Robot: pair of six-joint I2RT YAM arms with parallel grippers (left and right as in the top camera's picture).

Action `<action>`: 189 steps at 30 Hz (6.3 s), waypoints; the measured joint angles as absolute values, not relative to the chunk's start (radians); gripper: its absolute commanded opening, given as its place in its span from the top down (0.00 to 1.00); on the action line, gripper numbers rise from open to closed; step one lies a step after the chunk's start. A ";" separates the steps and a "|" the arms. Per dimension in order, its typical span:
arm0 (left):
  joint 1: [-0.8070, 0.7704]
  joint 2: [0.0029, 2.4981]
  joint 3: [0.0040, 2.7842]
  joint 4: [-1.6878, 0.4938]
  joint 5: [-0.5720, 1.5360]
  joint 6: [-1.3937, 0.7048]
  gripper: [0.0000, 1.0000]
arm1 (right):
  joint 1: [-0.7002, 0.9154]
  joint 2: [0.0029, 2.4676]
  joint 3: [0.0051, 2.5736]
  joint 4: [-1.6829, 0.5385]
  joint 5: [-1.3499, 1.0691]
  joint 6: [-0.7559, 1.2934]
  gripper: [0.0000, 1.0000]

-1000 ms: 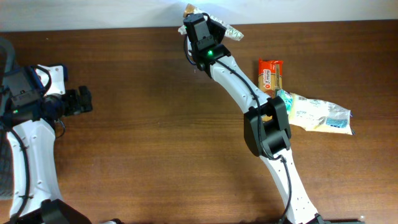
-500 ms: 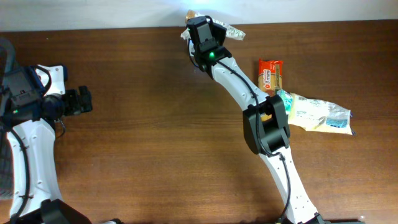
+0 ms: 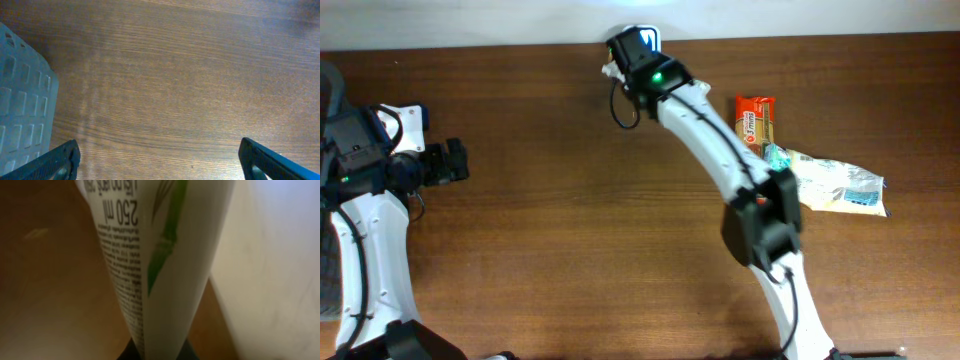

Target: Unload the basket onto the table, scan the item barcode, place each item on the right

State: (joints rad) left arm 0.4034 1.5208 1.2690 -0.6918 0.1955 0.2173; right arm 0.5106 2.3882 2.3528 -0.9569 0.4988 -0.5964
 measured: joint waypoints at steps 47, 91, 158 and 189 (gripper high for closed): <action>0.403 1.521 1.269 -0.692 0.195 0.217 0.01 | 0.070 2.134 2.318 -1.590 0.003 0.052 0.17; 0.403 1.521 1.269 -0.691 0.195 0.217 0.01 | 0.104 0.463 0.410 0.026 -0.160 -0.086 0.01; 0.023 0.068 0.020 -0.042 0.099 0.372 0.01 | 0.104 0.011 0.015 -0.075 -0.049 0.000 0.01; 0.023 0.015 0.015 -0.076 0.085 0.383 0.01 | 0.104 0.011 0.015 -0.075 -0.050 0.001 0.01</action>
